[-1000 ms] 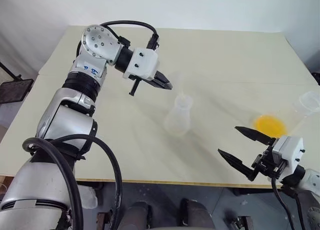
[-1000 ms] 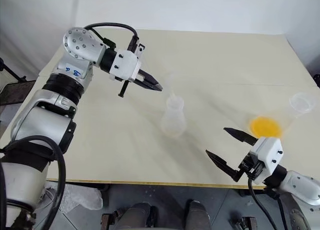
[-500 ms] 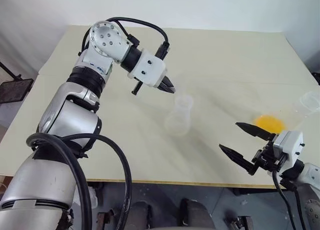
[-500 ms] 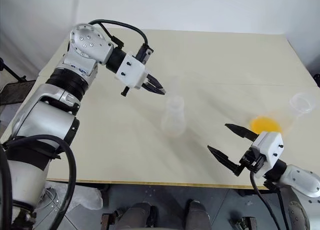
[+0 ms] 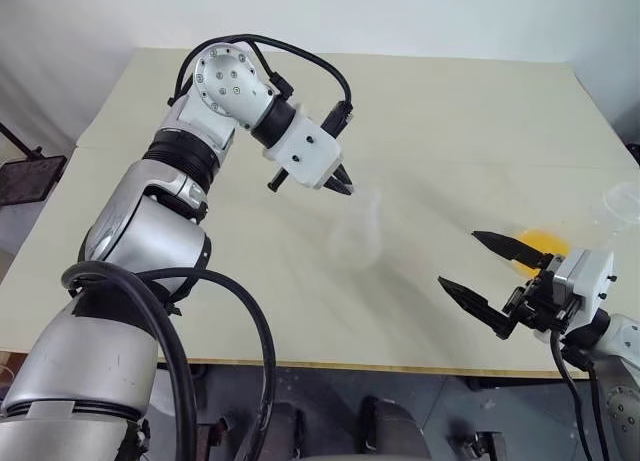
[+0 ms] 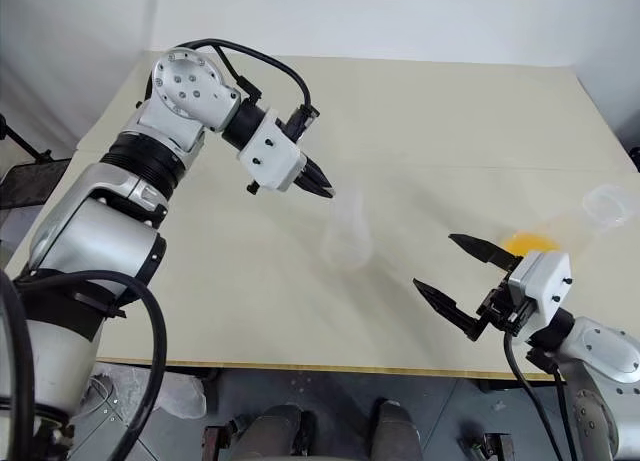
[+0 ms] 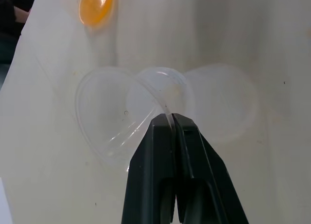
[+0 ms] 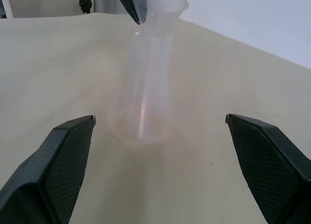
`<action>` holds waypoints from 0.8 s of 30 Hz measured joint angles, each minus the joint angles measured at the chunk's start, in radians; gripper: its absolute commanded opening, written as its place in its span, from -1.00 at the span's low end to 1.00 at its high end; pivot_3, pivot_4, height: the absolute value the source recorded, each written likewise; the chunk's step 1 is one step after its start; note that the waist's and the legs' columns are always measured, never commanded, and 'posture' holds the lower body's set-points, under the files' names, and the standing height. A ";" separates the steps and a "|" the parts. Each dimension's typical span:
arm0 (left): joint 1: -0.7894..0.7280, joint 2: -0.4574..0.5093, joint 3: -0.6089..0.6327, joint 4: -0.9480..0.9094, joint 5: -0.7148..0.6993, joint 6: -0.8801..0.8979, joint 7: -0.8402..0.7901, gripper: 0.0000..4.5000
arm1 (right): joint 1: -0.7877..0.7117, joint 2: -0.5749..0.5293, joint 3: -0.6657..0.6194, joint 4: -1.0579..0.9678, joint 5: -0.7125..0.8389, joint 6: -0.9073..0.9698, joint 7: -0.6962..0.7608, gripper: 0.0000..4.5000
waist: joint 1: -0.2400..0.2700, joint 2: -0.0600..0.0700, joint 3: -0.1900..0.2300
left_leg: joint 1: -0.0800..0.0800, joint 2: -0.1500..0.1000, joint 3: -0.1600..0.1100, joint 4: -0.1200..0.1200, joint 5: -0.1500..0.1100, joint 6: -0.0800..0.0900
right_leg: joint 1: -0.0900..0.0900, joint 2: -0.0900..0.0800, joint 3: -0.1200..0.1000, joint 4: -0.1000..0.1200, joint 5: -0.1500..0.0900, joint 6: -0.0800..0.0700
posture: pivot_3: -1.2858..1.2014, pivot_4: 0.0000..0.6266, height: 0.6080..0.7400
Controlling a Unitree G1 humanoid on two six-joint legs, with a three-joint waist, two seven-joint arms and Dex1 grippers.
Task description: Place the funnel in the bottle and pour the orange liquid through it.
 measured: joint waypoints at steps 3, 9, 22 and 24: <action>-0.008 -0.006 -0.003 0.000 0.000 -0.008 0.000 -0.99 | 0.000 0.000 0.000 0.000 0.000 0.000 0.000 1.00 | 0.000 0.000 0.000 | 0.000 0.000 0.001 0.000 0.000 0.000 | -0.001 0.000 0.000 0.001 0.000 0.000 | 0.03 -0.52 1.00; -0.017 -0.009 -0.013 0.000 -0.004 -0.014 0.000 -0.45 | 0.002 0.000 0.008 0.000 -0.004 -0.001 -0.002 1.00 | -0.001 0.000 0.000 | 0.000 0.000 0.002 0.000 0.000 0.000 | -0.001 0.000 0.001 0.001 0.000 0.000 | 0.03 -0.52 1.00; -0.017 0.011 0.073 -0.027 -0.102 0.166 0.000 0.99 | 0.017 -0.013 -0.003 -0.001 -0.007 0.000 -0.007 1.00 | -0.002 0.000 0.000 | -0.001 0.000 0.002 0.000 0.000 0.000 | -0.002 0.000 0.002 0.002 0.000 0.000 | 0.03 -0.52 1.00; -0.009 0.029 0.127 -0.042 -0.129 0.236 0.000 0.99 | 0.026 -0.024 -0.026 -0.005 -0.004 0.004 -0.013 1.00 | -0.004 0.000 0.000 | 0.000 0.000 0.002 0.000 0.000 0.000 | -0.003 0.000 0.002 0.003 0.000 0.000 | 0.03 -0.52 1.00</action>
